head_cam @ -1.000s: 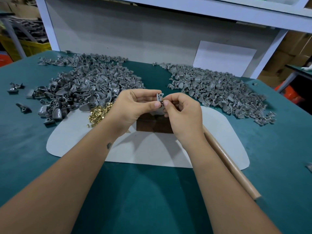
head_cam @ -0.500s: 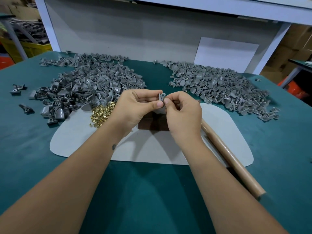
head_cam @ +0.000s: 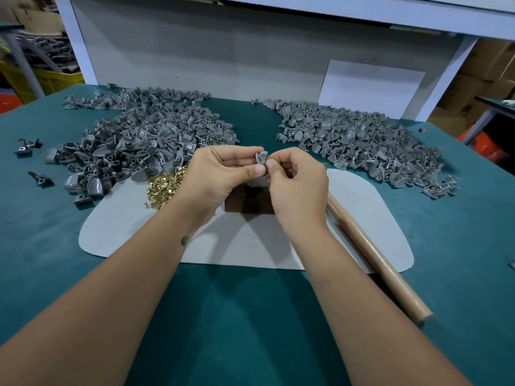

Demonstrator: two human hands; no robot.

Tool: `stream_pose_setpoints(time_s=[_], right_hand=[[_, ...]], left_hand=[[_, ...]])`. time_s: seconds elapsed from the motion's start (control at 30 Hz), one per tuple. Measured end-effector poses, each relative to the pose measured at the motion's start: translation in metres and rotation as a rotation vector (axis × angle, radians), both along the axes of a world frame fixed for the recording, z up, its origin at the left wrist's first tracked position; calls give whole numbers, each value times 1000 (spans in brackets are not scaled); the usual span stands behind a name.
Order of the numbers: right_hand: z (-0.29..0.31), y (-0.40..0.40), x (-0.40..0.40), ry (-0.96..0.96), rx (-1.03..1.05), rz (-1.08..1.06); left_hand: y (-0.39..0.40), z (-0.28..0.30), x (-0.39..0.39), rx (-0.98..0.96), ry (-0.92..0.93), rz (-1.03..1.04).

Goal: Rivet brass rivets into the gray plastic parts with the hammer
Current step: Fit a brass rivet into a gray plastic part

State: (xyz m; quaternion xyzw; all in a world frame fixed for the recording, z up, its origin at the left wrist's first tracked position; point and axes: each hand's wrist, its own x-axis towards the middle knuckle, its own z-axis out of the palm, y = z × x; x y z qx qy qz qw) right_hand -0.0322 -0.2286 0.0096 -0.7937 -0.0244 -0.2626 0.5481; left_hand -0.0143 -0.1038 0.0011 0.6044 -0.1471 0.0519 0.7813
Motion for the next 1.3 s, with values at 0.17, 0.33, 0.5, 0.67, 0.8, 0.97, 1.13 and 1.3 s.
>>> stream_pose_setpoints(time_s=[0.17,0.33,0.5,0.67,0.8,0.97,1.13,1.3], right_hand=[[-2,1,0,-5,-2,-9],[0,-6,5,44,20,61],[4,-13,8,39,81,180],[5,-9,5,-49,76,233],[5,-9,4,-119,-2,170],[7,-13,4,-170,-47,148],[6,-13,5,-139,1,163],[5,-14,5,-158,-47,167]], left_hand=[[-1,1,-3,-27,11,-7],[0,1,0,-16,29,-5],[2,2,2,4,54,49],[4,3,3,-79,70,3],[6,5,1,-43,62,-40],[8,7,0,-42,44,-89],[7,6,-1,-31,26,-76],[7,6,-1,-31,19,-78]])
